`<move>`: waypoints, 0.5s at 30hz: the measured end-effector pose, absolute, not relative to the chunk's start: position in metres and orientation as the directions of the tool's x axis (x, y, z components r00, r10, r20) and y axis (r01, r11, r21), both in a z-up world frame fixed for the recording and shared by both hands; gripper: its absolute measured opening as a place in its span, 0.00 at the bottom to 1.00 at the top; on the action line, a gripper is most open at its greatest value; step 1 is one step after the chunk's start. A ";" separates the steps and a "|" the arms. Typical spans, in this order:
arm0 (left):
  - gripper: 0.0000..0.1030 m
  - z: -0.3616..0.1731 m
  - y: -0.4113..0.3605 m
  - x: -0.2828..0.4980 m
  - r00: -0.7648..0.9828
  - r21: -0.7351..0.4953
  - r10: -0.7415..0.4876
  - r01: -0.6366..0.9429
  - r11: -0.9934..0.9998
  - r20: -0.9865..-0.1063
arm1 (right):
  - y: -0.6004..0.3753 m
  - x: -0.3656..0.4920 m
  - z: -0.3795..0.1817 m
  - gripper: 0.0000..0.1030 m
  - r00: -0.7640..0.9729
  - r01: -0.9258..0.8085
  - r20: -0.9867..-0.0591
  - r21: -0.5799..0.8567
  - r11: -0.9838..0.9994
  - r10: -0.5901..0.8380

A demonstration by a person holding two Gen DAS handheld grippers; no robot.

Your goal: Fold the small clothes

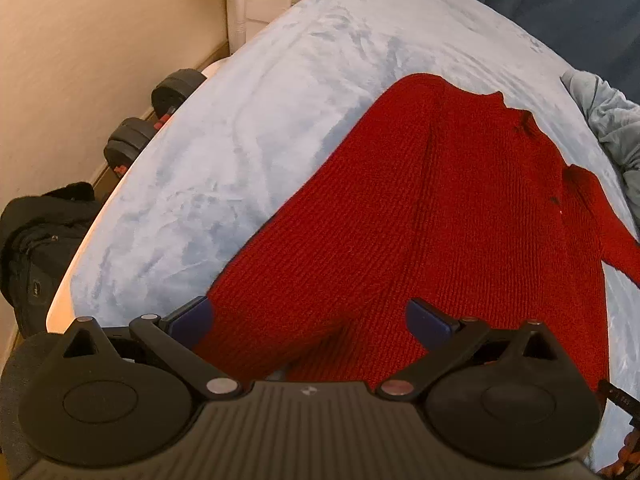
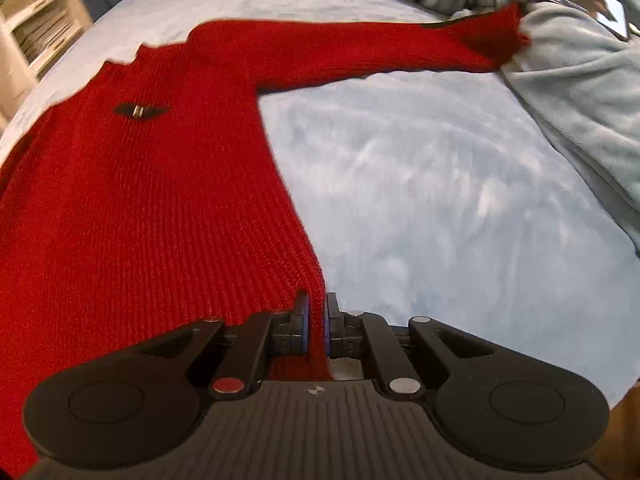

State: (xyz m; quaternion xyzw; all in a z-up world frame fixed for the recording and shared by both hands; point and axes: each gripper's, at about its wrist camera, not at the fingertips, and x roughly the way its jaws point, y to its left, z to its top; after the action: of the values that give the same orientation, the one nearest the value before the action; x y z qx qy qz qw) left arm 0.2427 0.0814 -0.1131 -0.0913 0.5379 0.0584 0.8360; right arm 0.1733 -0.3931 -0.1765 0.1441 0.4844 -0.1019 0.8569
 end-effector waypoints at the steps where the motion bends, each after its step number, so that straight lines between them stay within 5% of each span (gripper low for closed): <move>1: 1.00 -0.113 0.080 0.243 0.415 -0.084 0.004 -0.193 0.978 -0.910 | -0.389 0.173 -0.177 0.10 0.515 0.308 -0.856 0.145 0.940 -0.037; 6: 1.00 -0.115 0.081 0.251 0.417 -0.072 0.010 -0.181 0.981 -0.909 | -0.413 0.196 -0.149 0.66 0.633 0.303 -0.774 0.287 0.909 0.033; 11: 1.00 -0.123 0.086 0.272 0.414 -0.052 0.036 -0.200 0.978 -0.909 | -0.461 0.264 -0.140 0.68 0.730 0.389 -0.680 0.492 0.779 0.065; 15: 1.00 -0.133 0.091 0.292 0.412 -0.029 0.059 -0.204 0.979 -0.909 | -0.479 0.339 -0.174 0.69 0.676 0.508 -0.732 0.543 0.669 0.080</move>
State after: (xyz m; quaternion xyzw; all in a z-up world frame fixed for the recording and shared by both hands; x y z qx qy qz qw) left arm 0.2924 0.0908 -0.1329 -0.0674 0.5364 0.0783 0.8376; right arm 0.3386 -0.4793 -0.1745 0.3861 0.3810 -0.1289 0.8301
